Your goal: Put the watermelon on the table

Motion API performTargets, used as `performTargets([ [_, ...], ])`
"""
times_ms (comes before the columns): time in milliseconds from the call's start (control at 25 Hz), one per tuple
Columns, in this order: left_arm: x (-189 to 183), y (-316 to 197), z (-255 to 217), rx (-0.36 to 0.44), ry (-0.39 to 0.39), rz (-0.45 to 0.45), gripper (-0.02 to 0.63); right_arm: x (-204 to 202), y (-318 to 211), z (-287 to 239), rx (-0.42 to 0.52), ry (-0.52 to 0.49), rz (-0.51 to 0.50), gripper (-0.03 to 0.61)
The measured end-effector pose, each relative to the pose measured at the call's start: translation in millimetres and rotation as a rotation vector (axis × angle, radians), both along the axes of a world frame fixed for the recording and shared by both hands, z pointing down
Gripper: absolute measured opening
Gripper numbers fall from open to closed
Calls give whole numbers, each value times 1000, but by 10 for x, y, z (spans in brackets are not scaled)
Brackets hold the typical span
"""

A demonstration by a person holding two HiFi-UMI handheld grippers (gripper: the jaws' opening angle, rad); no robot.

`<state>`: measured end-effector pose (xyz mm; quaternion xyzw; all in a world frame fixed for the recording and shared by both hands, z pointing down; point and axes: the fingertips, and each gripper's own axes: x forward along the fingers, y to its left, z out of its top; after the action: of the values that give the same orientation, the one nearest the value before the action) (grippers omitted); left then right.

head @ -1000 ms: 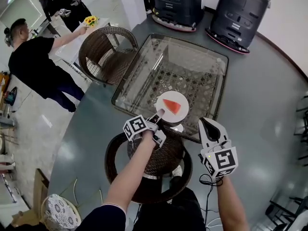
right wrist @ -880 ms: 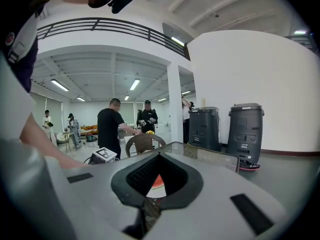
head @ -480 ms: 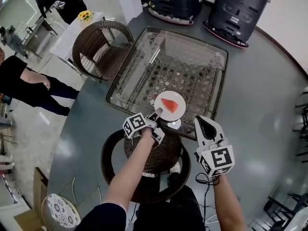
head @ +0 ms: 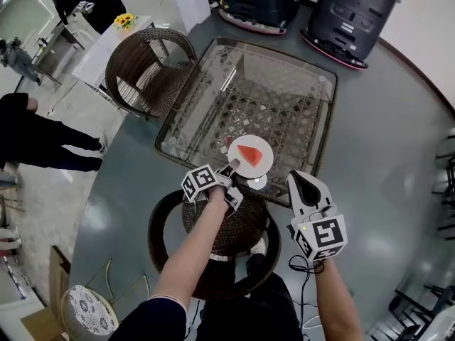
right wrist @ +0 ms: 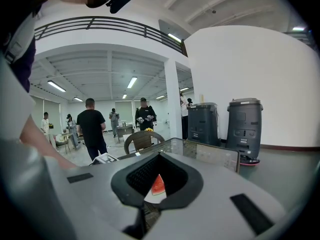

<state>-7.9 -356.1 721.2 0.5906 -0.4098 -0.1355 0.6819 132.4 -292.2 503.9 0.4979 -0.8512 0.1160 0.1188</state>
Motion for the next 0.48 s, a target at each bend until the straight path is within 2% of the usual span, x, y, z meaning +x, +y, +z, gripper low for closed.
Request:
performTargets([
  [480,-15,31,101,-65,-30,-4,21,27,-4,-12,-6,0,6,2],
])
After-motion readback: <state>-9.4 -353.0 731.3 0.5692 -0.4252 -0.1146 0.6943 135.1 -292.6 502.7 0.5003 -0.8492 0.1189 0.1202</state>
